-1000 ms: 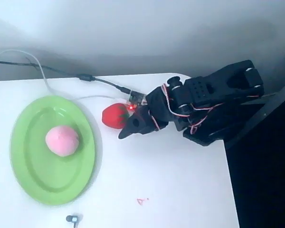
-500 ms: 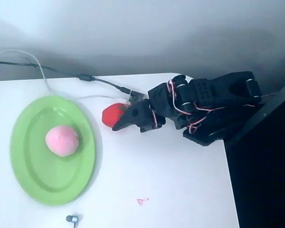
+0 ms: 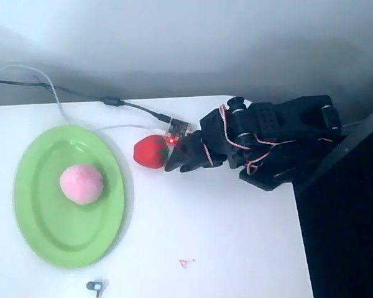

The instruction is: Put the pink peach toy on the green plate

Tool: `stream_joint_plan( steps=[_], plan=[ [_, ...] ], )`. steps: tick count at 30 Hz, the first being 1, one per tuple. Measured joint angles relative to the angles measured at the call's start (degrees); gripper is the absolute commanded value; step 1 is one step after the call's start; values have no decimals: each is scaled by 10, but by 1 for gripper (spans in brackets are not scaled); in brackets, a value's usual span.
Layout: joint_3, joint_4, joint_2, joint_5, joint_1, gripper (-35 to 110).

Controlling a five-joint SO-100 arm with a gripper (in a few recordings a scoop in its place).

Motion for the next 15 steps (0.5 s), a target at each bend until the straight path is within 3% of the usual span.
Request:
stream_joint_plan(
  steps=[6,15],
  plan=[
    [0,62,0,42,0,0],
    [0,81,0,11,0,3]
  ],
)
